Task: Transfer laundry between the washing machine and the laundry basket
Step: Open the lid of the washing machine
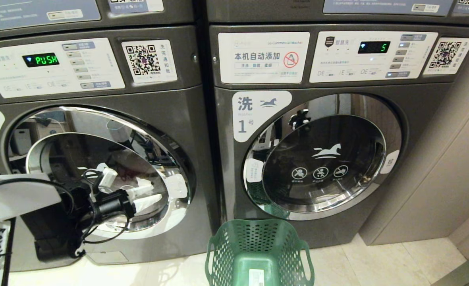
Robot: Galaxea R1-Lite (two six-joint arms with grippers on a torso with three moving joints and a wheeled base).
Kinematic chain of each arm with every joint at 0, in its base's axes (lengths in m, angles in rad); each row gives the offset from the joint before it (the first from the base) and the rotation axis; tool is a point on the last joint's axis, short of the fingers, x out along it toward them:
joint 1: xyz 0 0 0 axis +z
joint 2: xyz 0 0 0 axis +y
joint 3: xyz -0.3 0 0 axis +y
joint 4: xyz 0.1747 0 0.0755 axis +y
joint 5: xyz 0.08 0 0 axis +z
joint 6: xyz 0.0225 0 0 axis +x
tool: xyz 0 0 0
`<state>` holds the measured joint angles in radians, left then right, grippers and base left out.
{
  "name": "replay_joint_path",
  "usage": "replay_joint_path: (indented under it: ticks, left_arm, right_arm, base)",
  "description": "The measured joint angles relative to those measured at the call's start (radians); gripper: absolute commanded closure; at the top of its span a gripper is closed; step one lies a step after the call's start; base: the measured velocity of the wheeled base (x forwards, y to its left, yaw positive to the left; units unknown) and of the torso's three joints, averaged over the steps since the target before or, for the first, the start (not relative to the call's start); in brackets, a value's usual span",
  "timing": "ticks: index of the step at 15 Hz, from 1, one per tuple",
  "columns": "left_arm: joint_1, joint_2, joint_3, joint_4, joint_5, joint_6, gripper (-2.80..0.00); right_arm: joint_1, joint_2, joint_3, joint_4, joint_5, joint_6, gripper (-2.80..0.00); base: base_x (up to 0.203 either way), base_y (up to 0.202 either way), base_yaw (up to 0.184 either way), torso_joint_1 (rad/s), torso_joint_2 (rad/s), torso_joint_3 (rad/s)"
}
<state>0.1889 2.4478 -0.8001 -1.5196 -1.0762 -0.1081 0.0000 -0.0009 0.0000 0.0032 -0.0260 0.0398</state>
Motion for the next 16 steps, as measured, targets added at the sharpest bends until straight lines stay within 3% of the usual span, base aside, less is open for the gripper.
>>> replay_joint_path:
  ticks: [4,7,9,10,12,14,16]
  left_arm:
    - [0.057,-0.120,0.123,-0.001,-0.003,-0.001,-2.80]
    - [0.102,-0.353,0.254,-0.001,0.002,-0.031,-2.80]
    - [0.168,-0.571,0.327,0.002,0.013,-0.085,-2.80]
    - [0.221,-0.674,0.347,-0.003,0.017,-0.112,-2.80]
    - [0.415,-0.880,0.358,-0.004,0.024,-0.198,-2.80]
    - [0.636,-1.077,0.301,0.015,0.030,-0.351,-2.80]
    - [0.758,-1.267,0.208,0.099,0.030,-0.526,-2.80]
  right_arm:
    - [0.000,0.000,0.000,0.000,0.000,0.000,0.00]
    - [0.000,0.000,0.000,0.000,0.000,0.000,0.00]
    - [0.000,0.000,0.000,0.000,0.000,0.000,0.00]
    - [0.000,0.000,0.000,0.000,0.000,0.000,0.00]
    - [0.001,0.000,0.000,0.000,0.000,0.000,0.00]
    - [-0.002,0.000,0.000,0.000,0.000,0.000,0.00]
    - [0.000,0.000,0.000,0.000,0.000,0.000,0.00]
  base:
    - [0.000,0.000,0.000,0.000,0.00,0.000]
    - [0.000,0.000,0.000,0.000,0.00,0.000]
    - [0.000,0.000,0.000,0.000,0.00,0.000]
    - [0.000,0.000,0.000,0.000,0.00,0.000]
    - [0.000,0.000,0.000,0.000,0.00,0.000]
    - [0.000,0.000,0.000,0.000,0.00,0.000]
    - [0.000,0.000,0.000,0.000,0.00,0.000]
